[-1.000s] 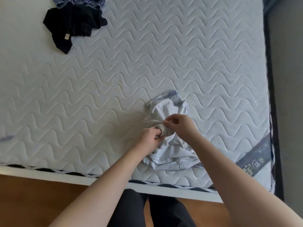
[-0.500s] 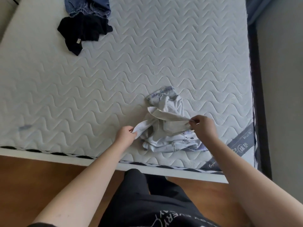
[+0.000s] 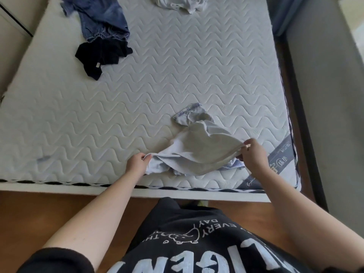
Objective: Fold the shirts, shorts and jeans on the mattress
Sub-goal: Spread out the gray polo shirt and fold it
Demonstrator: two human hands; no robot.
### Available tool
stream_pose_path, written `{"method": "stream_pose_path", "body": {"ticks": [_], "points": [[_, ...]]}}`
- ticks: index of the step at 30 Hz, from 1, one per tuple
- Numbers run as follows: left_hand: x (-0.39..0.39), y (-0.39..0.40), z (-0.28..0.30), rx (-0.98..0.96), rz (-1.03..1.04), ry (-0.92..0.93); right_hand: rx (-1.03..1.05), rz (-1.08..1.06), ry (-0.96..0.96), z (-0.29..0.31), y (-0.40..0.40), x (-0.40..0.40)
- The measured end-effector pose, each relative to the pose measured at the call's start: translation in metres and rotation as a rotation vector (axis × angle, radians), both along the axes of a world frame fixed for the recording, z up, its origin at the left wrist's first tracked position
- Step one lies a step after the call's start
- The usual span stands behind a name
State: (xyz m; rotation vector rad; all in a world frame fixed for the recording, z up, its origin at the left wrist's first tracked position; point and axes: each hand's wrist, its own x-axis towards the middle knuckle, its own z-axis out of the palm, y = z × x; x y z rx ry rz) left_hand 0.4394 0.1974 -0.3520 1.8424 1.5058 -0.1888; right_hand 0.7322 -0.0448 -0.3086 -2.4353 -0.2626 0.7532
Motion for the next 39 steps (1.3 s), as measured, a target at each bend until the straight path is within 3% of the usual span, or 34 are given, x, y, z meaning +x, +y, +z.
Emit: {"method": "stream_pose_path", "body": {"ticks": [5, 7, 12, 16, 19, 25, 29, 36, 39], "points": [[-0.003, -0.002, -0.002, -0.275, 0.286, -0.303, 0.087, -0.024, 0.025, 0.007, -0.018, -0.013], [-0.008, 0.004, -0.001, -0.326, 0.312, -0.342, 0.129, -0.082, 0.021, 0.011, -0.022, -0.02], [-0.033, 0.024, 0.012, -0.213, 0.155, -0.31, 0.206, -0.201, -0.038, 0.026, -0.03, -0.04], [-0.056, 0.029, 0.03, -0.002, 0.083, -0.235, 0.315, -0.313, -0.02, 0.032, -0.035, -0.06], [-0.075, 0.027, 0.038, -0.045, 0.096, -0.306, 0.37, -0.354, -0.029, 0.034, -0.039, -0.076], [-0.114, 0.035, 0.05, -0.027, -0.085, -0.345, 0.378, -0.433, -0.071, 0.046, -0.054, -0.099], [-0.135, 0.045, 0.054, 0.091, -0.168, -0.263, 0.327, -0.444, -0.114, 0.053, -0.073, -0.103], [-0.136, 0.047, 0.055, 0.269, -0.034, -0.162, 0.245, -0.456, -0.21, 0.054, -0.102, -0.103], [-0.128, 0.044, 0.052, 0.193, 0.12, -0.247, 0.245, -0.526, -0.213, 0.047, -0.117, -0.092]]}}
